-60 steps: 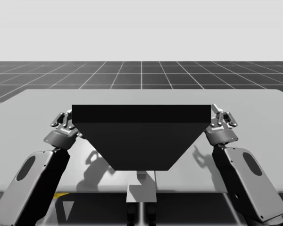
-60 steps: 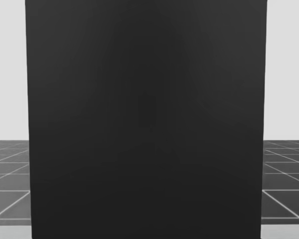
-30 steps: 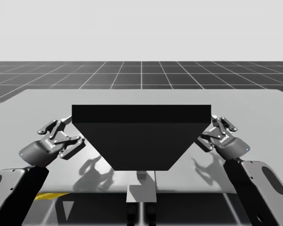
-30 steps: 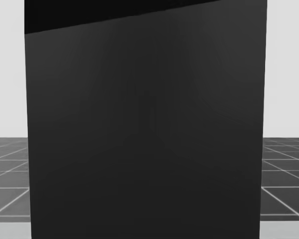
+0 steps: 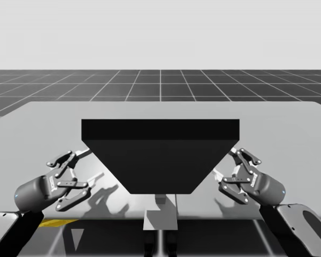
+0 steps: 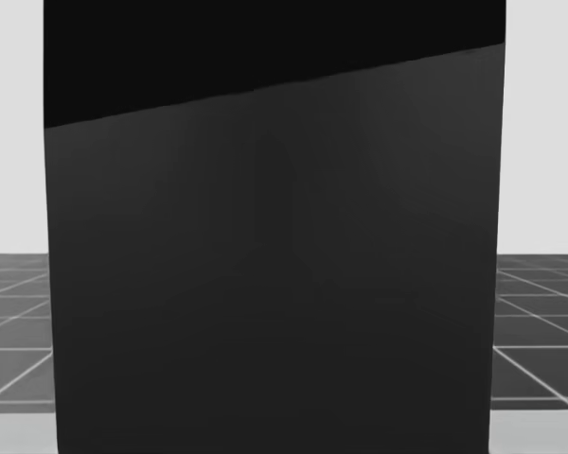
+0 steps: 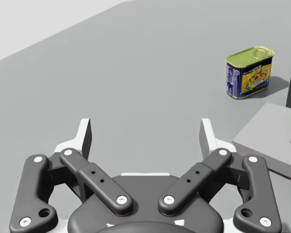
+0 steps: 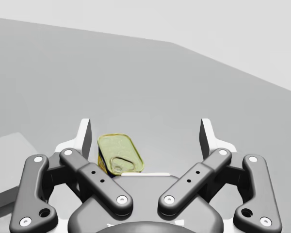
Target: Reach around the screen and pick up the object behind it.
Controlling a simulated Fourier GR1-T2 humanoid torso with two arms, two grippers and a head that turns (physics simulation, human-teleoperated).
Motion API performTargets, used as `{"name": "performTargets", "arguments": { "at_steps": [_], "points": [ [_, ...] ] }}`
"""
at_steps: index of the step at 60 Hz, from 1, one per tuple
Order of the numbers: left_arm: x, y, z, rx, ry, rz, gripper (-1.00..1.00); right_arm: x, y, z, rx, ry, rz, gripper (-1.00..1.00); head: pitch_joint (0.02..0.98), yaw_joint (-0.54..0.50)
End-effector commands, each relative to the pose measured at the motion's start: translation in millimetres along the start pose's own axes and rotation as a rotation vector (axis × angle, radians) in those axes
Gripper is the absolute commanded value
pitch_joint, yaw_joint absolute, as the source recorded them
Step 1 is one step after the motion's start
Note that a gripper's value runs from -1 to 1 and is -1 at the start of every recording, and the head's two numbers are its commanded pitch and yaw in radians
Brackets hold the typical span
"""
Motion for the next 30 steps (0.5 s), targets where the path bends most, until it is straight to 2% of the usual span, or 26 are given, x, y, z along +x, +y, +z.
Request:
{"name": "performTargets", "arguments": {
  "at_steps": [1, 22, 30],
  "points": [
    [-8.2, -11.8, -3.0, -0.050, 0.020, -0.013, -1.00, -20.4, 11.4, -1.3, 0.057, 0.005, -0.006, -1.00, 0.090, -0.02],
    [-11.8, -18.6, -7.8, -0.089, 0.019, -0.017, -1.00, -58.9, 5.1, -17.3, 0.091, 0.089, -0.005, -1.00, 0.107, -0.02],
    [-14.8, -17.7, -8.5, -0.086, 0.022, -0.011, -1.00, -72.4, 2.5, -25.5, 0.121, 0.115, -0.024, -1.00, 0.113, -0.02]
  ]
}}
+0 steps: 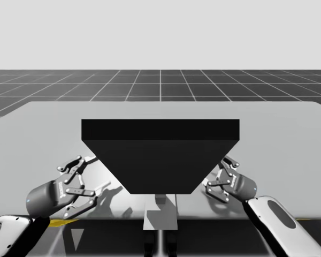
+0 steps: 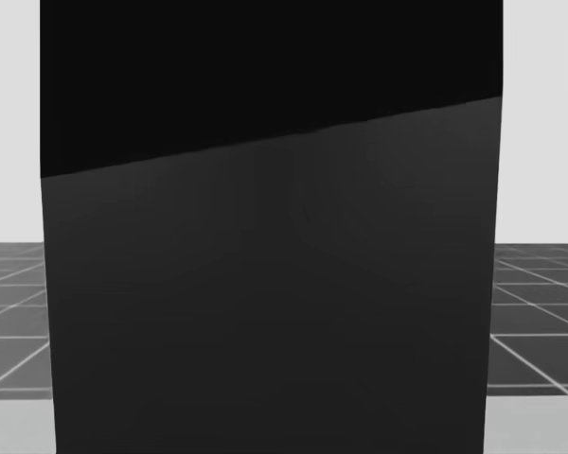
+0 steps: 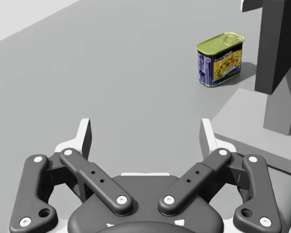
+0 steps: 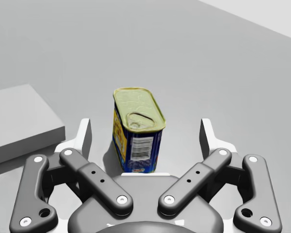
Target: Reach around the screen and pick up the object behind it.
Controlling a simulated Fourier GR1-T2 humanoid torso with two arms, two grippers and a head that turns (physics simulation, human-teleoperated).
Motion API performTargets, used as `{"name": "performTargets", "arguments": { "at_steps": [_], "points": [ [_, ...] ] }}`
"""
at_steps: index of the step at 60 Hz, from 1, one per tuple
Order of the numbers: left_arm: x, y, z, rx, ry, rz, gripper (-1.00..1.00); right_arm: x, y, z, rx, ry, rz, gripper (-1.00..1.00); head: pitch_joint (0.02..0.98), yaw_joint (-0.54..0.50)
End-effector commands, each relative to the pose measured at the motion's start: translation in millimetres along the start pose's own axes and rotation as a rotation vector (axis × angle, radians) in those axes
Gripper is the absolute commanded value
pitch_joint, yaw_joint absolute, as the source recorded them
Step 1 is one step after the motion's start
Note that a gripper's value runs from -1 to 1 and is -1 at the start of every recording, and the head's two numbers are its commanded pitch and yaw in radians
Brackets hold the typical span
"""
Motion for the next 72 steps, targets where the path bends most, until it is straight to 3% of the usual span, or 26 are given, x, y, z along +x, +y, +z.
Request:
{"name": "performTargets", "arguments": {
  "at_steps": [1, 17, 39, 51, 55, 57, 59, 60, 61, 63, 72],
  "points": [
    [-3.2, -1.2, -1.0, -0.005, 0.003, 0.002, -1.00, -18.3, -2.6, -10.6, 0.035, 0.032, -0.014, -1.00, 0.113, -0.02],
    [-5.0, -1.0, -2.1, 0.000, 0.008, -0.004, -1.00, -28.8, -12.1, -31.9, 0.071, 0.019, -0.007, -1.00, 0.117, -0.02],
    [-6.6, -1.0, -1.3, 0.006, 0.007, -0.010, -1.00, -44.7, -18.1, -69.8, 0.152, 0.047, -0.043, -1.00, 0.125, -0.02],
    [-6.9, -0.9, -0.6, -0.001, 0.002, -0.007, -1.00, -49.2, -17.5, -85.5, 0.179, 0.042, -0.044, -1.00, 0.128, -0.02],
    [-7.0, -1.2, -1.1, -0.004, 0.003, -0.009, -1.00, -51.2, -16.2, -87.9, 0.182, 0.054, -0.060, -1.00, 0.128, -0.02],
    [-7.1, -1.4, -1.2, -0.006, 0.002, -0.008, -1.00, -52.2, -15.5, -88.3, 0.181, 0.050, -0.057, -0.88, 0.129, -0.02],
    [-7.3, -1.5, -1.4, -0.007, 0.003, -0.008, -1.00, -53.1, -14.9, -88.3, 0.177, 0.051, -0.060, -0.53, 0.129, -0.02],
    [-7.7, -1.8, -1.6, -0.008, 0.005, -0.009, -1.00, -54.2, -14.1, -88.1, 0.172, 0.065, -0.075, 0.57, 0.130, -0.02],
    [-7.8, -1.8, -1.7, -0.009, 0.005, -0.009, -1.00, -54.4, -13.9, -87.7, 0.171, 0.066, -0.076, 0.81, 0.130, -0.02],
    [-8.0, -2.2, -2.0, -0.010, 0.006, -0.009, -1.00, -55.1, -13.8, -87.4, 0.182, 0.067, -0.076, 0.96, 0.130, -0.02],
    [-8.0, -2.6, -2.9, -0.010, 0.008, -0.012, -1.00, -55.9, -14.4, -86.1, 0.174, 0.073, -0.084, 1.00, 0.129, -0.02]
  ]
}}
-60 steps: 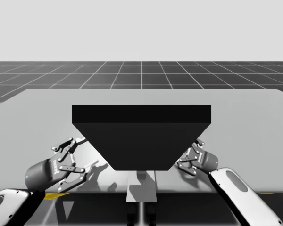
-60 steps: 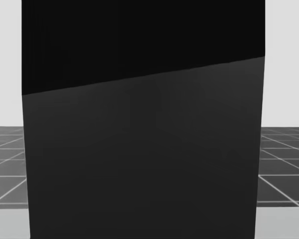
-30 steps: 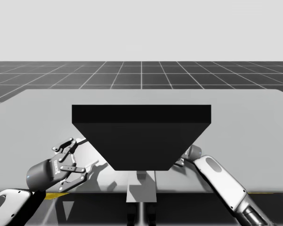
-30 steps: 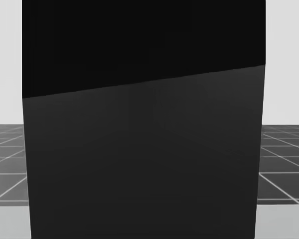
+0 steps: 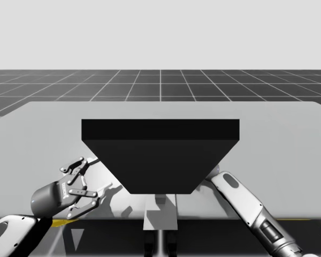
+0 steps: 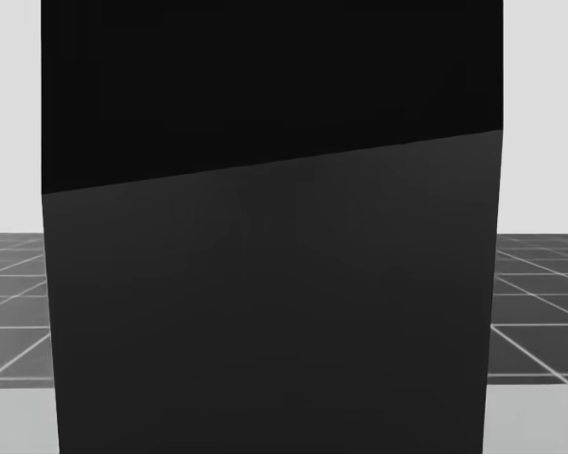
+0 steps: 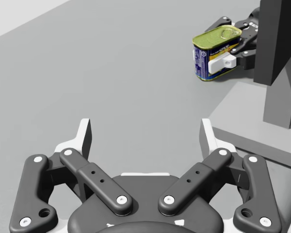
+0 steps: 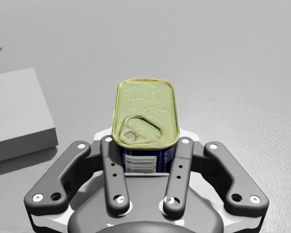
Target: Reach around the screen and pick up the object behind it.
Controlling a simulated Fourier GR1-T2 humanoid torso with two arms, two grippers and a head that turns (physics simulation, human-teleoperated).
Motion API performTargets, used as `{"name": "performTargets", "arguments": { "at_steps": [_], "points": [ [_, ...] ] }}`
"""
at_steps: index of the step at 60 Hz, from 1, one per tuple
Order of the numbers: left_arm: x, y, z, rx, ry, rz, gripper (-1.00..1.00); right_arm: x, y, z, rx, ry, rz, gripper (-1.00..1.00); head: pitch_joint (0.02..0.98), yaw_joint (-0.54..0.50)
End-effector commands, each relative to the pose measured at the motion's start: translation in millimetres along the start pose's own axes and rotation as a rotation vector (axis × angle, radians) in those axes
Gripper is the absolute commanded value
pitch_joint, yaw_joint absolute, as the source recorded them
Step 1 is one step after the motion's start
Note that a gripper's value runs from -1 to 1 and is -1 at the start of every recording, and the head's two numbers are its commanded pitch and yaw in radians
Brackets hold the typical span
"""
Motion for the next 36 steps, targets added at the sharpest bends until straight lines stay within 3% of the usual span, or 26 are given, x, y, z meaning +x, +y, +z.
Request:
{"name": "performTargets", "arguments": {
  "at_steps": [1, 6, 12, 25, 34, 36],
  "points": [
    [-0.2, -0.8, -0.6, -0.003, 0.002, -0.002, -1.00, -10.6, 3.2, -0.8, -0.051, 0.013, -0.022, 1.00, 0.129, -0.02],
    [0.1, -1.0, -0.4, -0.001, 0.002, -0.003, -1.00, -7.3, 1.6, 3.6, -0.069, 0.012, -0.019, 1.00, 0.129, -0.02],
    [0.2, -0.5, 0.2, 0.001, 0.001, -0.002, -1.00, -1.6, -3.4, 16.6, -0.113, 0.000, 0.004, 1.00, 0.129, -0.02],
    [1.3, 0.5, 1.3, 0.006, 0.001, -0.005, -1.00, 23.0, -23.5, 63.7, -0.233, -0.045, 0.050, 1.00, 0.128, -0.02],
    [1.7, 0.4, 0.6, 0.007, 0.000, -0.006, -1.00, 40.6, -31.6, 88.9, -0.323, -0.078, 0.061, 1.00, 0.125, -0.01],
    [1.8, 0.3, 0.6, 0.007, 0.001, -0.007, -1.00, 45.8, -32.5, 93.0, -0.343, -0.083, 0.079, 1.00, 0.124, -0.01]
  ]
}}
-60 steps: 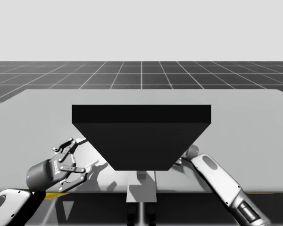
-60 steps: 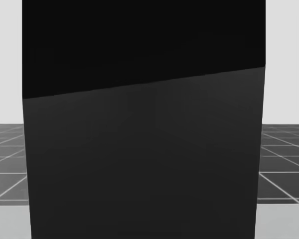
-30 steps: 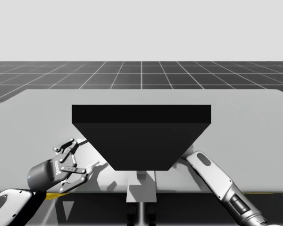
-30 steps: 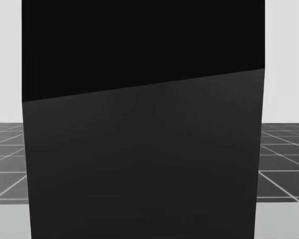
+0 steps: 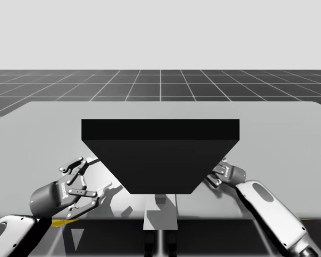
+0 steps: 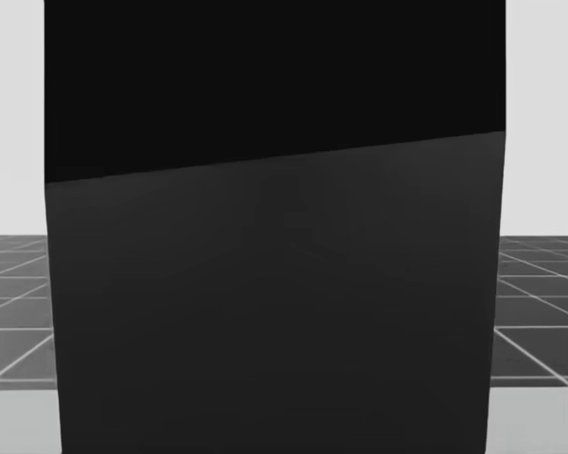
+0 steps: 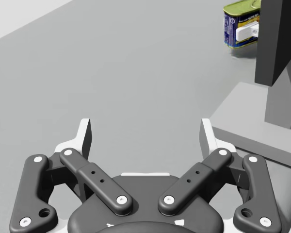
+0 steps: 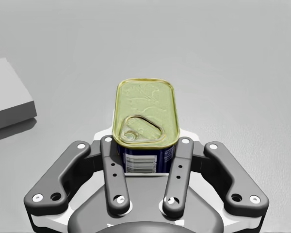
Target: Reach around the screen and pick up the object behind it.
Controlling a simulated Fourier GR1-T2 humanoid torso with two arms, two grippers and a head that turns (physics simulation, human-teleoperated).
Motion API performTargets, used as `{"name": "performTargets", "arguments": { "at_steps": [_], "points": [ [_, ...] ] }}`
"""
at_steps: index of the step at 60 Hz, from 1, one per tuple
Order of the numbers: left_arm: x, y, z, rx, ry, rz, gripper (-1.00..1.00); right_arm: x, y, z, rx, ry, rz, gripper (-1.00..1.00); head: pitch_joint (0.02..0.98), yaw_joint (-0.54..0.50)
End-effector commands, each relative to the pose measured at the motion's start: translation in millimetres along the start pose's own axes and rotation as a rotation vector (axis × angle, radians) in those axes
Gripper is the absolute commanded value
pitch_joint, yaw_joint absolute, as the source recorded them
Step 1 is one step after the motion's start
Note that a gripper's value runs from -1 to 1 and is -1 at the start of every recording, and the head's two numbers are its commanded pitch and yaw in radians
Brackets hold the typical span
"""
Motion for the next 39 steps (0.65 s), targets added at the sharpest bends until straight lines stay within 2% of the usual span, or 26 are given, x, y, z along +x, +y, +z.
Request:
{"name": "performTargets", "arguments": {
  "at_steps": [1, 6, 10, 11, 16, 18, 27, 29, 39],
  "points": [
    [0.5, 0.1, -0.2, 0.002, 0.001, -0.001, -1.00, 36.0, -33.1, 14.8, -0.189, -0.097, 0.084, 1.00, 0.124, -0.01],
    [1.6, 0.3, 0.2, 0.003, 0.001, -0.003, -1.00, 61.9, -40.4, 27.1, -0.238, -0.149, 0.113, 1.00, 0.127, -0.01],
    [2.0, 0.4, 0.1, 0.005, 0.002, -0.005, -1.00, 74.3, -44.6, 32.6, -0.256, -0.172, 0.122, 1.00, 0.126, -0.01],
    [2.1, 0.5, 0.1, 0.005, 0.001, -0.005, -1.00, 83.6, -48.0, 36.4, -0.277, -0.186, 0.137, 1.00, 0.126, -0.01],
    [2.0, 0.4, -0.2, 0.006, 0.002, -0.007, -1.00, 103.7, -53.5, 43.2, -0.309, -0.223, 0.157, 1.00, 0.125, -0.01],
    [2.0, 0.3, -0.4, 0.005, 0.001, -0.007, -1.00, 121.1, -56.9, 47.9, -0.342, -0.260, 0.177, 1.00, 0.124, -0.01],
    [1.9, 0.5, -0.4, 0.007, -0.001, -0.005, -1.00, 159.9, -61.0, 54.8, -0.409, -0.357, 0.195, 1.00, 0.125, -0.01],
    [1.8, 0.5, -0.4, 0.008, -0.001, -0.005, -1.00, 171.2, -62.2, 56.1, -0.430, -0.379, 0.208, 1.00, 0.125, -0.01],
    [1.8, 0.4, -0.4, 0.008, -0.001, -0.005, -1.00, 213.6, -62.7, 61.3, -0.549, -0.478, 0.201, 1.00, 0.127, -0.01]
  ]
}}
